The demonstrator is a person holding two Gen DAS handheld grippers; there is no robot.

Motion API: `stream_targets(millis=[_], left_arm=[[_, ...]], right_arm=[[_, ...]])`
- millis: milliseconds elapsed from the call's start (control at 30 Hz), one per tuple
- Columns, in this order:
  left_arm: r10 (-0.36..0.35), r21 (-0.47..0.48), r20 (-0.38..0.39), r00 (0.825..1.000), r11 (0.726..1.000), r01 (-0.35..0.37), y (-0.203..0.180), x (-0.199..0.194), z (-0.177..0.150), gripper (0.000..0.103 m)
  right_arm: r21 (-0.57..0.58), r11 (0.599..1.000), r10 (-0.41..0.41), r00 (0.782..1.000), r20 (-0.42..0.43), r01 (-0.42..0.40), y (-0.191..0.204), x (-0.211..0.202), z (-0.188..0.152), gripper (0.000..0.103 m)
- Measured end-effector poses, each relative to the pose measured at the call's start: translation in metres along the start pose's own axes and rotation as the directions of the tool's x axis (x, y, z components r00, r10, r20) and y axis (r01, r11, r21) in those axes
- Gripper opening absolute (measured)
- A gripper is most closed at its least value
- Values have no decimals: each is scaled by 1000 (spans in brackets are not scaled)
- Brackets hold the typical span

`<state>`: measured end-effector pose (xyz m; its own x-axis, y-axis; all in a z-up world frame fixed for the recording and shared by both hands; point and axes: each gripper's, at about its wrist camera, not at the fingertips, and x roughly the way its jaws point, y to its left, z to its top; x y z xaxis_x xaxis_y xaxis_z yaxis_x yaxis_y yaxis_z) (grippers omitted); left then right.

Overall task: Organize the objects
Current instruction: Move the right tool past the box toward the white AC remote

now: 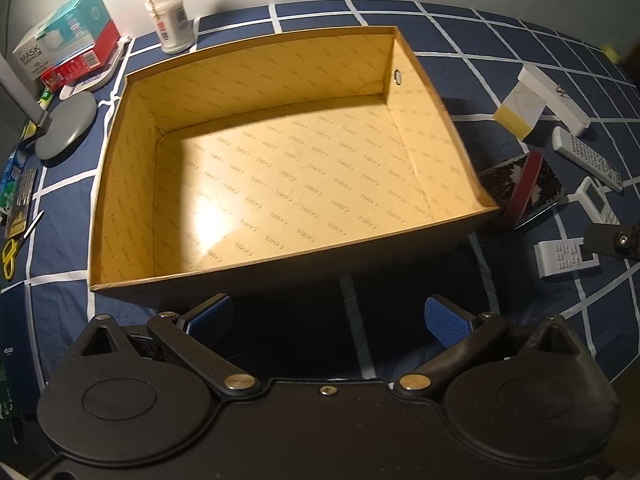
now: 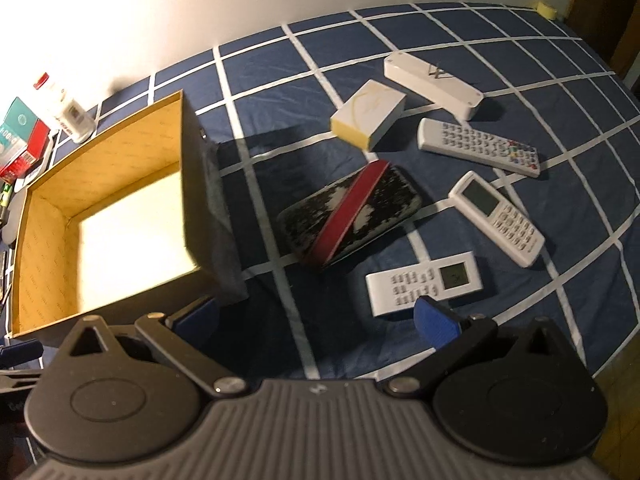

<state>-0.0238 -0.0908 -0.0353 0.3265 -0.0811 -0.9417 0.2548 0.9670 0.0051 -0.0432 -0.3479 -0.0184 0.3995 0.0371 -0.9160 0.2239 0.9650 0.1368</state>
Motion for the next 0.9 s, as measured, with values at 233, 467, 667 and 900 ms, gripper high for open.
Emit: stream_targets(millis=[233, 467, 667, 900], left_arm=[[9, -18, -3, 1000, 1000, -9, -24, 6, 5, 103], [6, -61, -33, 999, 998, -8, -68, 20, 10, 103], [-6, -54, -76, 997, 999, 2, -115, 41, 11, 103], [-24, -48, -136, 990, 999, 18, -159, 70, 12, 103]], right_arm=[[-17, 1000, 12, 1000, -10, -12, -24, 7, 15, 103], [-58, 998, 30, 998, -49, -33, -60, 23, 30, 103], [-67, 996, 57, 993, -108, -65, -97, 45, 42, 103], [-67, 994, 76, 984, -163, -87, -125, 71, 48, 103]])
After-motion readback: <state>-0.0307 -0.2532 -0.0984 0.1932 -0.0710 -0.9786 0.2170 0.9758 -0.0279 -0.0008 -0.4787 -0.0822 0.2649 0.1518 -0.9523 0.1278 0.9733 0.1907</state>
